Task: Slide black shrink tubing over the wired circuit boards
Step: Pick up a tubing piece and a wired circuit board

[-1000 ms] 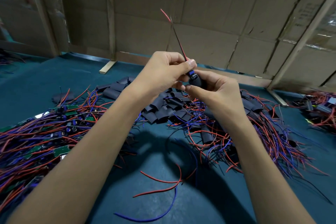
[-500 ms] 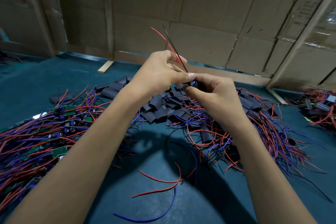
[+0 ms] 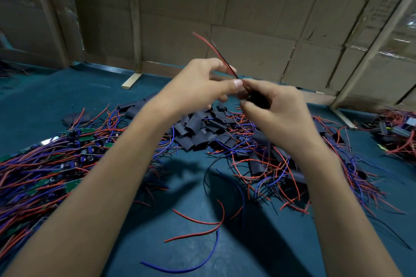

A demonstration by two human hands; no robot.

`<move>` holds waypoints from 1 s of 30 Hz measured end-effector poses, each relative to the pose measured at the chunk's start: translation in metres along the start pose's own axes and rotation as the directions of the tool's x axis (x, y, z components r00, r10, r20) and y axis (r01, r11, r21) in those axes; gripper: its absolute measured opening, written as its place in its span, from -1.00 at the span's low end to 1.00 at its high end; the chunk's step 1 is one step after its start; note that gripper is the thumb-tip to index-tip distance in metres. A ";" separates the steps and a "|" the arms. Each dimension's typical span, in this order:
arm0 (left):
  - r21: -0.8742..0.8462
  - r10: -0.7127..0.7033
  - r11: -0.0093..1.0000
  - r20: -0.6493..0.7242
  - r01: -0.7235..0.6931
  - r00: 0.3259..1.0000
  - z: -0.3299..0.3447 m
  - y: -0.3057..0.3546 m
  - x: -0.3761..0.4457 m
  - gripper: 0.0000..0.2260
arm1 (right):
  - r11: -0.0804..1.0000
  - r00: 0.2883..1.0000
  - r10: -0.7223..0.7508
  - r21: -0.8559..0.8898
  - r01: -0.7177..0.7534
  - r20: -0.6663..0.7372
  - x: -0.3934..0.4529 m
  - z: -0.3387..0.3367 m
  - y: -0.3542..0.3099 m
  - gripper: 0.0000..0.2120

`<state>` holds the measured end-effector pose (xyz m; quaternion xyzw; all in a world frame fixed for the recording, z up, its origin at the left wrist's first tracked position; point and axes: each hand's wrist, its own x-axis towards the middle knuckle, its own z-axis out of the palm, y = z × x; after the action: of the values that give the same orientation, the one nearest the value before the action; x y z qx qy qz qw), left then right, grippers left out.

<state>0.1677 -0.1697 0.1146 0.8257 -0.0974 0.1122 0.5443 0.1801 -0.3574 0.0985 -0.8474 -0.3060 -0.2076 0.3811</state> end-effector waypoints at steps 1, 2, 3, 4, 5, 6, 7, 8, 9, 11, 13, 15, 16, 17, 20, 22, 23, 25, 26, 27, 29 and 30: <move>0.009 -0.013 1.000 0.016 0.013 1.000 -0.008 -0.002 -0.001 -0.79 | 1.000 0.999 -0.004 -0.021 0.003 -0.045 0.000 -0.008 -0.003 -0.64; 0.014 -0.031 0.999 0.031 0.030 0.999 -0.019 -0.004 -0.002 -0.79 | 0.999 0.995 -0.010 -0.031 0.007 -0.097 0.001 -0.017 -0.006 -0.62; 0.017 -0.055 0.998 0.049 0.054 0.997 -0.030 -0.008 -0.003 -0.78 | 0.999 0.989 -0.019 -0.033 0.014 -0.146 0.001 -0.028 -0.008 -0.62; 0.022 -0.087 0.996 0.071 0.086 0.994 -0.041 -0.014 -0.004 -0.76 | 0.999 0.982 -0.028 -0.035 0.022 -0.188 0.001 -0.039 -0.009 -0.63; 0.053 -0.133 0.990 0.093 0.128 0.987 -0.051 -0.021 -0.005 -0.74 | 0.999 0.974 -0.036 -0.045 0.026 -0.226 0.000 -0.049 -0.008 -0.64; 0.137 -0.194 0.974 0.103 0.179 0.976 -0.060 -0.029 -0.005 -0.73 | 0.997 0.965 -0.041 -0.069 0.023 -0.259 -0.001 -0.058 -0.006 -0.64; 0.288 -0.268 0.930 0.098 0.231 0.958 -0.067 -0.040 -0.004 -0.71 | 0.994 0.958 -0.040 -0.107 0.010 -0.284 -0.003 -0.065 -0.002 -0.63; 0.474 -0.355 0.836 0.085 0.276 0.931 -0.072 -0.051 -0.002 -0.69 | 0.988 0.955 -0.030 -0.152 -0.016 -0.295 -0.004 -0.070 0.003 -0.61; 0.642 -0.452 0.701 0.063 0.310 0.890 -0.075 -0.063 -0.001 -0.68 | 0.979 0.957 -0.004 -0.196 -0.054 -0.288 -0.005 -0.073 0.008 -0.59; 0.826 -0.610 0.453 0.013 0.335 0.792 -0.073 -0.084 -0.002 -0.63 | 0.954 0.971 0.099 -0.256 -0.155 -0.217 -0.006 -0.072 0.018 -0.56; 0.838 -0.670 0.406 0.001 0.365 0.743 -0.064 -0.097 -0.003 -0.60 | 0.912 0.963 0.260 -0.308 -0.271 -0.077 -0.005 -0.065 0.028 -0.54; 0.823 -0.637 0.432 -0.012 0.370 0.771 -0.056 -0.105 0.001 -0.62 | 0.840 0.908 0.409 -0.426 -0.336 0.090 -0.004 -0.055 0.033 -0.46; 0.821 -0.611 0.443 -0.018 0.361 0.791 -0.052 -0.105 0.002 -0.64 | 0.796 0.869 0.473 -0.493 -0.350 0.146 -0.003 -0.048 0.033 -0.38; 0.820 -0.595 0.452 -0.017 0.352 0.804 -0.050 -0.105 0.004 -0.66 | 0.761 0.843 0.512 -0.544 -0.354 0.167 -0.002 -0.042 0.033 -0.31; 0.806 -0.587 0.490 0.025 0.332 0.809 -0.046 -0.101 0.005 -0.69 | 0.828 0.905 0.401 -0.479 -0.292 0.142 0.002 -0.020 0.026 -0.32; 0.769 -0.588 0.546 0.068 0.333 0.806 -0.049 -0.096 0.005 -0.75 | 0.920 0.953 0.272 -0.324 -0.218 0.131 0.002 -0.002 0.014 -0.45; 0.745 -0.583 0.578 0.090 0.334 0.808 -0.051 -0.092 0.005 -0.79 | 0.944 0.963 0.232 -0.270 -0.189 0.137 0.001 0.006 0.008 -0.53; 0.695 -0.556 0.640 0.125 0.327 0.822 -0.055 -0.079 0.003 -0.89 | 0.960 0.963 0.200 -0.235 -0.154 0.184 -0.002 0.022 -0.001 -0.64; 0.675 -0.526 0.671 0.140 0.308 0.839 -0.058 -0.072 0.003 -0.91 | 0.964 0.958 0.195 -0.224 -0.147 0.211 -0.003 0.028 -0.003 -0.68; 0.656 -0.482 0.703 0.153 0.276 0.863 -0.061 -0.065 0.002 -0.92 | 0.969 0.953 0.194 -0.200 -0.148 0.231 -0.003 0.033 -0.005 -0.71; 0.593 -0.373 0.778 0.169 0.208 0.912 -0.065 -0.049 -0.001 -0.91 | 0.977 0.946 0.201 -0.122 -0.175 0.254 -0.004 0.039 -0.007 -0.76; 0.538 -0.327 0.821 0.172 0.189 0.929 -0.066 -0.040 -0.004 -0.92 | 0.978 0.941 0.207 -0.082 -0.192 0.266 -0.004 0.040 -0.008 -0.78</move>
<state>0.1705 -0.0935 0.1031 0.9531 -0.0198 -0.0489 0.2979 0.1769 -0.3237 0.0751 -0.9046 -0.2623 -0.0573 0.3311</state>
